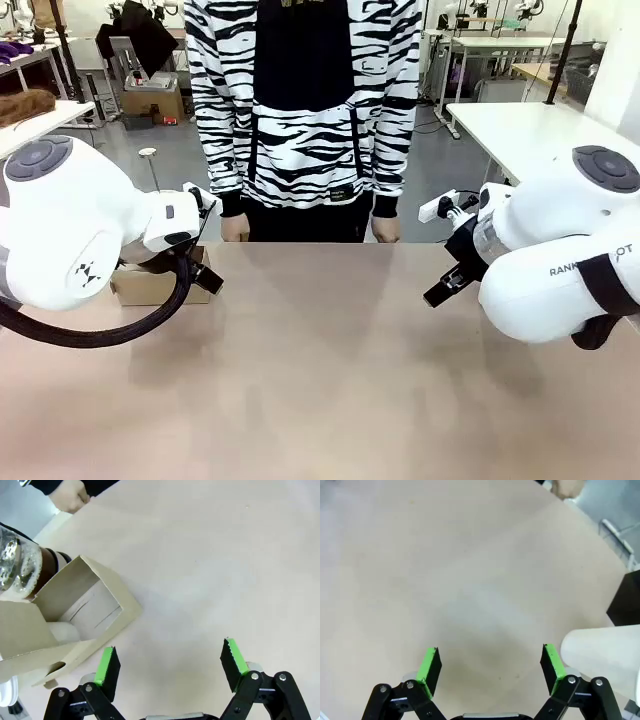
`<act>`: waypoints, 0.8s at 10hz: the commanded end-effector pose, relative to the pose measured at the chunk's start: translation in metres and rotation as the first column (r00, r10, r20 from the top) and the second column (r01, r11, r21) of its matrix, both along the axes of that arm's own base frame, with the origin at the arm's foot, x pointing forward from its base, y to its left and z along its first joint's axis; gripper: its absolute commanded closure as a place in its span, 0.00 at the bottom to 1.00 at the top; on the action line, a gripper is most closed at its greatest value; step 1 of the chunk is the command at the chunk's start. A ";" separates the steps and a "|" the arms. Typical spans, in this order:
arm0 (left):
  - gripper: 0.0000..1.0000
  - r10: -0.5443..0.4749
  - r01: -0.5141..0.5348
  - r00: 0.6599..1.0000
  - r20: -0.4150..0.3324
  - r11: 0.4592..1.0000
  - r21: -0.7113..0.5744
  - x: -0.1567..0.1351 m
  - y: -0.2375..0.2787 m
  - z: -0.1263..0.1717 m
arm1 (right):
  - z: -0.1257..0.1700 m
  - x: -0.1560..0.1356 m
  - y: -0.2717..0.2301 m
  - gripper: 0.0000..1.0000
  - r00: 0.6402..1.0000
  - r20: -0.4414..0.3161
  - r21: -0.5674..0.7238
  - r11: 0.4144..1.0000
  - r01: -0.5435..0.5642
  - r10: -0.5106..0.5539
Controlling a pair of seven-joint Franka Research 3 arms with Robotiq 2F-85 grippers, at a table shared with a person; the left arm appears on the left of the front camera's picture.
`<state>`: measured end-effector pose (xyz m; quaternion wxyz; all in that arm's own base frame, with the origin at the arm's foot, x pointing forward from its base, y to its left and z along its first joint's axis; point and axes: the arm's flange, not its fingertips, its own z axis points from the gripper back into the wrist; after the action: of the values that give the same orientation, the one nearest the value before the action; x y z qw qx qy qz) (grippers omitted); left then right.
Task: Pour a drink into a cup and package it in a carrier.
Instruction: Pick up the 600 ml Paper Cup and place it in the middle top area of the table.
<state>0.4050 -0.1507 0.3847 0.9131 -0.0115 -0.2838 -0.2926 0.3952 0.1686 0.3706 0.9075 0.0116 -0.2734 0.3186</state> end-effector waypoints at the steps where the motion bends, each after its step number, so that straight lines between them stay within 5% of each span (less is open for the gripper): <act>1: 0.00 -0.001 0.001 1.000 0.010 1.000 -0.004 0.001 0.000 0.004 | 0.000 0.000 0.000 0.00 1.000 0.000 0.000 1.000 0.000 0.000; 8: 0.00 -0.001 0.001 1.000 0.010 1.000 -0.004 0.001 0.000 0.004 | 0.000 0.000 0.000 0.00 1.000 0.000 0.000 1.000 0.000 0.000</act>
<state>0.4059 -0.1510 0.3868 0.9125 -0.0117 -0.2861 -0.2923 0.3952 0.1687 0.3705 0.9074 0.0113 -0.2733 0.3189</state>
